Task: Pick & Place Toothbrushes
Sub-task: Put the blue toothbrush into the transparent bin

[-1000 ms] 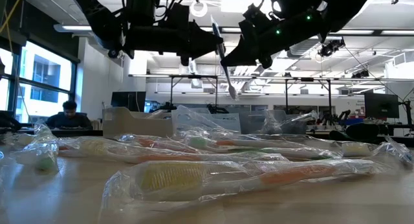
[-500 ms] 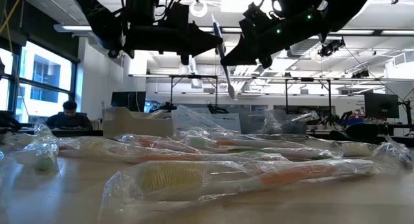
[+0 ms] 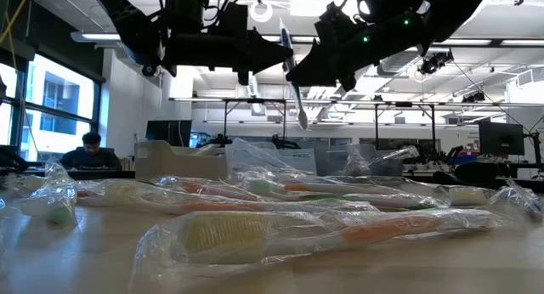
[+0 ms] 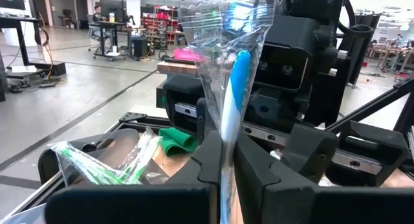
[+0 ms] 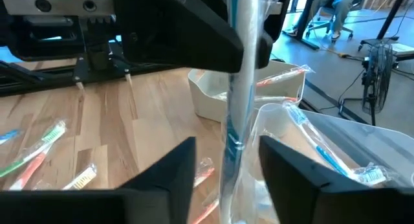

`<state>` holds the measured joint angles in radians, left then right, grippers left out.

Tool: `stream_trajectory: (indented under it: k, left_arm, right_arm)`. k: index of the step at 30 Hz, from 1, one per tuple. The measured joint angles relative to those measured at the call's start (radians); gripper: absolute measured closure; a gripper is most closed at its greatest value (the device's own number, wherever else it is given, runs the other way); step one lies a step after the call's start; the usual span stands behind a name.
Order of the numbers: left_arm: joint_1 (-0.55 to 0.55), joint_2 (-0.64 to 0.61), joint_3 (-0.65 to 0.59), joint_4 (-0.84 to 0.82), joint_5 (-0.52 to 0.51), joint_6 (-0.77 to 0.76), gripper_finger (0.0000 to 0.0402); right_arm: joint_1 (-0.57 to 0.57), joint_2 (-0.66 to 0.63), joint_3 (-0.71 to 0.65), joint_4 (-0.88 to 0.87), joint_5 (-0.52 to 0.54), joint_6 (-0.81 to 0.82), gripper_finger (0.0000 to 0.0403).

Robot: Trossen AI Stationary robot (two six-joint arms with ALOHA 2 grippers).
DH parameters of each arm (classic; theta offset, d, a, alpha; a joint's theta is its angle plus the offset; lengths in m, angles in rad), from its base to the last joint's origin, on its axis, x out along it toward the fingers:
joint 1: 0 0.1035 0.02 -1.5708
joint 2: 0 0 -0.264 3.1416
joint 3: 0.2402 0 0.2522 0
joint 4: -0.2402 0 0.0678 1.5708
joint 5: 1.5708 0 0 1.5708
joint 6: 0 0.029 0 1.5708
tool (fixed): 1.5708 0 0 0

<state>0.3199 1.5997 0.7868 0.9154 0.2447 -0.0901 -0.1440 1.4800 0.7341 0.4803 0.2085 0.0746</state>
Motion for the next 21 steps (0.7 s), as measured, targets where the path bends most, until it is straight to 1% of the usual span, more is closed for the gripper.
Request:
stream_trajectory:
  k: [5, 9, 12, 16, 19, 21]
  left_arm:
    - [0.0, 0.0, 0.0, 0.002, 0.0, 0.013, 0.0389]
    - [0.001, -0.002, 0.0, 0.003, -0.016, 0.045, 0.0389]
    - [0.001, -0.004, 0.0, 0.01, -0.054, 0.075, 0.0389]
    - [0.016, -0.004, 0.005, 0.002, -0.1, 0.105, 0.0389]
    - [0.048, -0.004, 0.038, -0.059, -0.104, 0.108, 0.0389]
    - [0.075, -0.004, 0.075, -0.143, -0.106, 0.108, 0.0389]
  right_arm:
    - [0.0, -0.052, 0.0, -0.066, 0.0, -0.018, 0.0169]
    - [0.0, -0.14, 0.0, -0.178, 0.048, -0.048, 0.0138]
    - [0.0, -0.214, 0.0, -0.261, 0.089, -0.053, 0.0131]
    - [0.0, -0.277, 0.0, -0.354, 0.138, -0.05, 0.0135]
    - [0.0, -0.283, 0.0, -0.379, 0.16, -0.044, 0.014]
    - [0.0, -0.281, 0.0, -0.395, 0.161, -0.043, 0.0143]
